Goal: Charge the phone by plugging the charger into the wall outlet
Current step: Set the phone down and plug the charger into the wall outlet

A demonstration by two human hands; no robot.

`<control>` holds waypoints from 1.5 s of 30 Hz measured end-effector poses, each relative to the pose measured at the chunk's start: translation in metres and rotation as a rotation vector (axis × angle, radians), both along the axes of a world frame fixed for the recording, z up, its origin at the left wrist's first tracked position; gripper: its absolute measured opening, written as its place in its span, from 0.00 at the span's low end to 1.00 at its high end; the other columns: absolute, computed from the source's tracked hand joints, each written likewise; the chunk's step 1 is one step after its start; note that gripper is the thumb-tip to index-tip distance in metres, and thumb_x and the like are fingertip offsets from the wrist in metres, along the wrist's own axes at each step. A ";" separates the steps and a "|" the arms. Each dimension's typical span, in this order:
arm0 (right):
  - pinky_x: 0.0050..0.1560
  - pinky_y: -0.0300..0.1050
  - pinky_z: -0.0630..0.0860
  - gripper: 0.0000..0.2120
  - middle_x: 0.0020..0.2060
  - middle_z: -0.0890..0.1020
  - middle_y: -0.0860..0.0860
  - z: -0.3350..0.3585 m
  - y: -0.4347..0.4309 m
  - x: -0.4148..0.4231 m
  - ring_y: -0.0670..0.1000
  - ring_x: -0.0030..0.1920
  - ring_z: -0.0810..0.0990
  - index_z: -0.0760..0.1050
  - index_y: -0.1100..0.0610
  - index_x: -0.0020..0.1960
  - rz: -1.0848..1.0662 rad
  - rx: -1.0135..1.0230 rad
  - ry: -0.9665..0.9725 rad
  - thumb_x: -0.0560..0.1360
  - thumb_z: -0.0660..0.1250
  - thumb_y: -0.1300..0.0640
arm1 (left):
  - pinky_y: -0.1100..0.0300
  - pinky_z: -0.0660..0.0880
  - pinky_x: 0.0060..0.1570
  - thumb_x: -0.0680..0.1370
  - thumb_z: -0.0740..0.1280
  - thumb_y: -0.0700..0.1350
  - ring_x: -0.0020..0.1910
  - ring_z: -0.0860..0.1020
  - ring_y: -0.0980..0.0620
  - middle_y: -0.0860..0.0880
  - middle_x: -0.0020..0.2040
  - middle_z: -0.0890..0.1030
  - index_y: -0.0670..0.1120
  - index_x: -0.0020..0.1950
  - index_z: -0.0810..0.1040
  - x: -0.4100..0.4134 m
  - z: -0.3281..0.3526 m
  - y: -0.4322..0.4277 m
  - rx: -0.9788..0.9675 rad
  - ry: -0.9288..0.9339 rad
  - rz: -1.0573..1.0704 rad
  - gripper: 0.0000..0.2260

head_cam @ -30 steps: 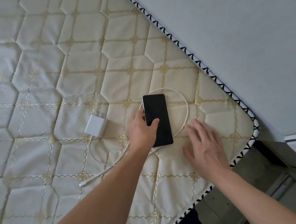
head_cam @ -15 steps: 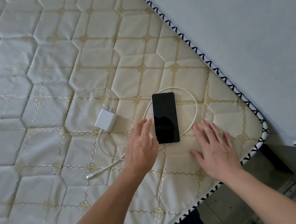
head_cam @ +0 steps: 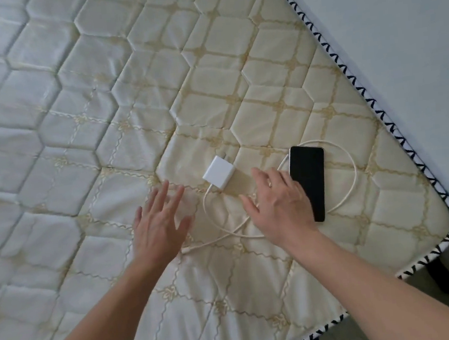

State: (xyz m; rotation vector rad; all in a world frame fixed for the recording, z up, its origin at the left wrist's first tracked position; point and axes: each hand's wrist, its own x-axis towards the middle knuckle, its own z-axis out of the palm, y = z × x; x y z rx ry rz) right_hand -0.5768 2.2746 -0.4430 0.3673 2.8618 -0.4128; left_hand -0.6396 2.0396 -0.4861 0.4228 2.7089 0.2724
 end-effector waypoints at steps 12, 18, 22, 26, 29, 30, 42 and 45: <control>0.53 0.56 0.76 0.53 0.71 0.66 0.59 -0.035 -0.082 -0.075 0.60 0.62 0.73 0.49 0.67 0.76 -0.409 -0.108 -0.140 0.71 0.59 0.27 | 0.38 0.59 0.72 0.75 0.68 0.63 0.81 0.45 0.47 0.53 0.82 0.45 0.62 0.80 0.48 -0.009 -0.014 -0.008 -0.086 -0.108 -0.060 0.40; 0.45 0.52 0.77 0.43 0.63 0.72 0.57 -0.042 -0.098 -0.099 0.59 0.59 0.77 0.58 0.62 0.72 -0.437 -0.124 -0.099 0.70 0.69 0.38 | 0.36 0.59 0.72 0.75 0.68 0.62 0.81 0.44 0.47 0.52 0.82 0.44 0.62 0.80 0.48 -0.010 -0.017 -0.009 -0.082 -0.120 -0.065 0.40; 0.41 0.47 0.71 0.28 0.58 0.74 0.56 -0.034 -0.088 -0.100 0.60 0.53 0.79 0.67 0.61 0.64 -0.443 -0.211 -0.049 0.71 0.66 0.45 | 0.36 0.59 0.72 0.75 0.68 0.62 0.81 0.44 0.47 0.53 0.82 0.45 0.63 0.80 0.49 -0.011 -0.017 -0.010 -0.066 -0.120 -0.056 0.40; 0.47 0.45 0.69 0.25 0.55 0.76 0.53 -0.007 -0.060 -0.100 0.57 0.53 0.77 0.71 0.60 0.61 -0.477 -0.468 0.060 0.71 0.69 0.46 | 0.38 0.60 0.72 0.74 0.69 0.62 0.81 0.46 0.47 0.52 0.82 0.47 0.63 0.80 0.50 -0.010 -0.013 -0.008 -0.072 -0.125 -0.040 0.39; 0.51 0.47 0.77 0.26 0.52 0.75 0.49 0.026 -0.022 -0.117 0.54 0.51 0.79 0.71 0.58 0.63 -0.432 -0.618 0.227 0.70 0.74 0.48 | 0.41 0.60 0.72 0.75 0.67 0.63 0.81 0.48 0.47 0.53 0.82 0.47 0.63 0.80 0.51 -0.011 -0.005 0.000 -0.091 -0.122 -0.008 0.38; 0.52 0.47 0.78 0.27 0.52 0.76 0.48 0.038 -0.007 -0.126 0.53 0.51 0.79 0.71 0.58 0.63 -0.406 -0.625 0.277 0.69 0.75 0.49 | 0.41 0.59 0.73 0.75 0.67 0.64 0.81 0.48 0.47 0.54 0.82 0.48 0.63 0.80 0.51 -0.011 -0.001 0.005 -0.092 -0.123 0.002 0.37; 0.52 0.50 0.81 0.29 0.56 0.77 0.49 0.133 0.133 -0.161 0.54 0.55 0.80 0.70 0.59 0.64 -0.254 -0.506 0.628 0.69 0.75 0.50 | 0.46 0.50 0.78 0.80 0.58 0.62 0.80 0.48 0.53 0.55 0.82 0.49 0.61 0.80 0.51 0.016 0.046 0.142 0.088 -0.050 -0.350 0.30; 0.52 0.47 0.80 0.28 0.55 0.75 0.46 0.136 0.150 -0.140 0.55 0.53 0.81 0.70 0.59 0.64 -0.276 -0.500 0.585 0.69 0.75 0.50 | 0.45 0.55 0.77 0.80 0.61 0.59 0.79 0.55 0.52 0.54 0.81 0.55 0.59 0.80 0.55 0.018 0.044 0.166 0.132 -0.072 -0.318 0.30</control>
